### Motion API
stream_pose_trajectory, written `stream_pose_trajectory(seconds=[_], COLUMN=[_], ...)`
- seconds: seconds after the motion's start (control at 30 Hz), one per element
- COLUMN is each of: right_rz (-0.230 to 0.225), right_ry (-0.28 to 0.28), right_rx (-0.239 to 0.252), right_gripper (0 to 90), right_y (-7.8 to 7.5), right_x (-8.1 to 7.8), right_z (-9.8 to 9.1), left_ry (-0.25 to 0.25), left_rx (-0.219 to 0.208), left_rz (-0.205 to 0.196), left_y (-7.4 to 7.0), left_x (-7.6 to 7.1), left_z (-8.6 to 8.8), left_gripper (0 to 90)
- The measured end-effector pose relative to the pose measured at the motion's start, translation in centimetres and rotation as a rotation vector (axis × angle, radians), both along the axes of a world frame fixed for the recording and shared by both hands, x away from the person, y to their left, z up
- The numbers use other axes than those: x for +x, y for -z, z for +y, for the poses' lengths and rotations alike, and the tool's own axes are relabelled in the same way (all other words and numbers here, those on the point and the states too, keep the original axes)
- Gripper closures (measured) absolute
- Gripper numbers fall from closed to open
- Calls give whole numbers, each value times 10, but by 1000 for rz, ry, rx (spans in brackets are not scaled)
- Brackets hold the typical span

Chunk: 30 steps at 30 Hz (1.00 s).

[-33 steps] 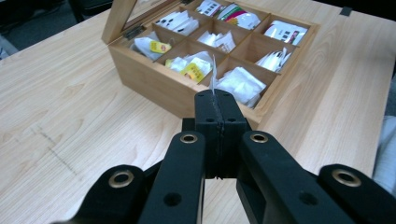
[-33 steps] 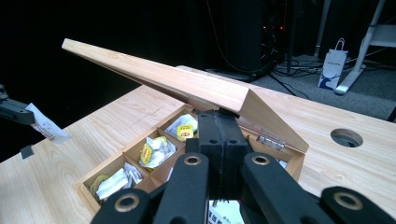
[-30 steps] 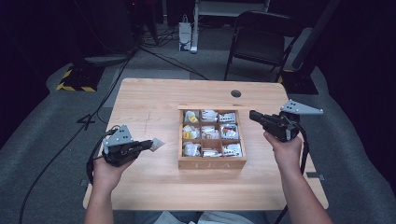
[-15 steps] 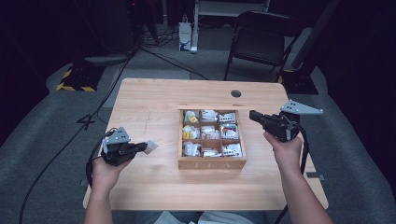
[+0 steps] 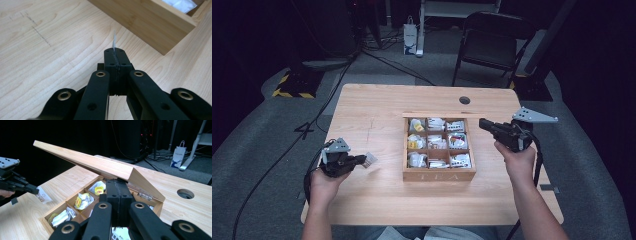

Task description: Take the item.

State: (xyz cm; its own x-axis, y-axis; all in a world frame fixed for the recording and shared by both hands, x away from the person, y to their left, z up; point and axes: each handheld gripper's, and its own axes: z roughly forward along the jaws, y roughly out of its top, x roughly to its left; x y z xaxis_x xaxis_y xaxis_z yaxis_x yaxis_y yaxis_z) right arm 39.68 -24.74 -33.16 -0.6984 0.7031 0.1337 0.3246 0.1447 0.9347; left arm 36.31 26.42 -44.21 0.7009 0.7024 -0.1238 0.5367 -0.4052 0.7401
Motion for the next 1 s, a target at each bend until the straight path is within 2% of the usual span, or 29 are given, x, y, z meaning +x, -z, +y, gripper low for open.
stream_pose_trajectory(seconds=[0.1, 0.17, 0.23, 0.4, 0.6, 0.73, 0.77, 0.8, 0.87, 1.0], right_rz=[1, 0, 0, 0, 0, 1, 1, 1, 1, 2], right_ry=[0, 0, -1, -1, 0, -1, -1, -1, -1, -1], right_rx=[0, 0, 3, 1, 2, 2, 2, 3, 3, 3], right_gripper=[900, 900, 900, 900, 900, 900, 900, 900, 900, 900], right_y=[0, 0, 0, 0, 0, 0, 0, 0, 0, 0], right_x=[0, 0, 0, 0, 0, 0, 0, 0, 0, 0], right_z=[0, 0, 0, 0, 0, 0, 0, 0, 0, 0], left_ry=[-14, -32, -33, -37, -66, -94, -104, -114, -149, -182], left_rx=[-5, 38, 46, 37, 18, 4, 4, 10, 2, -2], left_rz=[22, 44, 42, 37, 69, 83, 82, 83, 89, 83], left_y=[5, 8, 10, 10, 14, 16, 16, 16, 16, 14], left_x=[2, 3, 4, 5, 6, 9, 8, 9, 9, 9], left_z=[3, 1, -1, 2, 7, 10, 10, 12, 14, 19], left_gripper=[897, 894, 893, 891, 824, 695, 695, 659, 579, 510])
